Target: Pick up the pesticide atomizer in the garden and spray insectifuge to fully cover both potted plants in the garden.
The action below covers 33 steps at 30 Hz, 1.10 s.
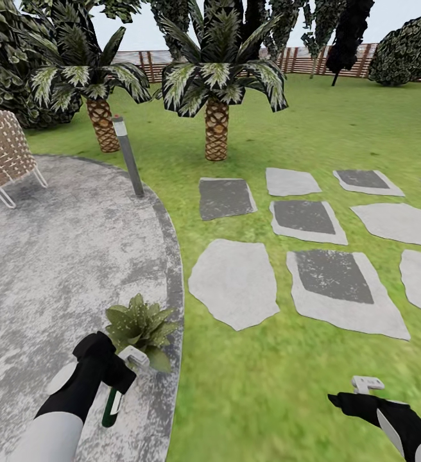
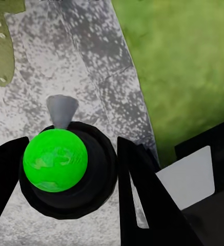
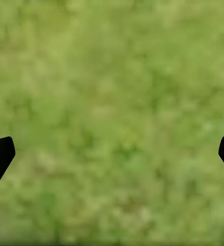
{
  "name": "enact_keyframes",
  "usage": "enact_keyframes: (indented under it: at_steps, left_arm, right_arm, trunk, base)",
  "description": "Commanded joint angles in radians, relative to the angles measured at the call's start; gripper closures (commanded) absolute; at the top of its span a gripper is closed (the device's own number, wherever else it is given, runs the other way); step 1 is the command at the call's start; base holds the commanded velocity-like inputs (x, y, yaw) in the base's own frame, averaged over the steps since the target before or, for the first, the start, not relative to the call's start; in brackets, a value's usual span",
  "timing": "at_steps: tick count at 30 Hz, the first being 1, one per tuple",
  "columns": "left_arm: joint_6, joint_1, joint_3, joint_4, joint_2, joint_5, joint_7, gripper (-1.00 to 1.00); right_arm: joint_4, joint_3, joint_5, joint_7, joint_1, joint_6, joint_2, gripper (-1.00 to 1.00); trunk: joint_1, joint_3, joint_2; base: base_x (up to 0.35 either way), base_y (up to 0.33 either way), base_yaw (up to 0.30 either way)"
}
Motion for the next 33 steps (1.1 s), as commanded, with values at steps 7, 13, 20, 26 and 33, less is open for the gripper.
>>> enact_keyframes:
  at_steps: [7,13,20,26,33]
  left_arm:
    - [0.006,-0.002,0.003,-0.001,-0.015,-0.009,-0.010,1.00]
    - [0.005,-0.002,0.002,0.000,-0.022,-0.011,-0.010,1.00]
    - [0.005,-0.002,0.004,0.000,-0.021,-0.012,-0.010,1.00]
    - [0.005,-0.002,0.003,0.002,-0.021,-0.013,-0.010,1.00]
    - [0.005,-0.002,0.002,0.002,-0.021,-0.013,-0.010,1.00]
  right_arm:
    - [-0.002,-0.008,0.004,0.006,0.000,0.007,0.001,-1.00]
    - [-0.002,-0.007,0.004,0.006,0.000,0.007,0.001,-1.00]
    - [-0.002,-0.007,0.004,0.006,0.000,0.007,0.000,-1.00]
    - [-0.002,-0.007,0.004,0.006,0.000,0.007,0.001,-1.00]
    - [-0.002,-0.007,0.004,0.006,0.000,0.007,0.000,-1.00]
  trunk:
    - [0.000,-0.001,0.000]
    - [0.000,-0.001,0.000]
    - [0.000,-0.002,0.000]
    - [0.000,-0.005,0.000]
    - [0.000,-0.006,0.000]
  base:
    - [0.000,0.000,0.000]
    - [0.138,-0.129,0.000]
    - [0.098,-0.093,0.089]
    - [0.003,-0.003,0.221]
    - [0.000,-0.051,0.059]
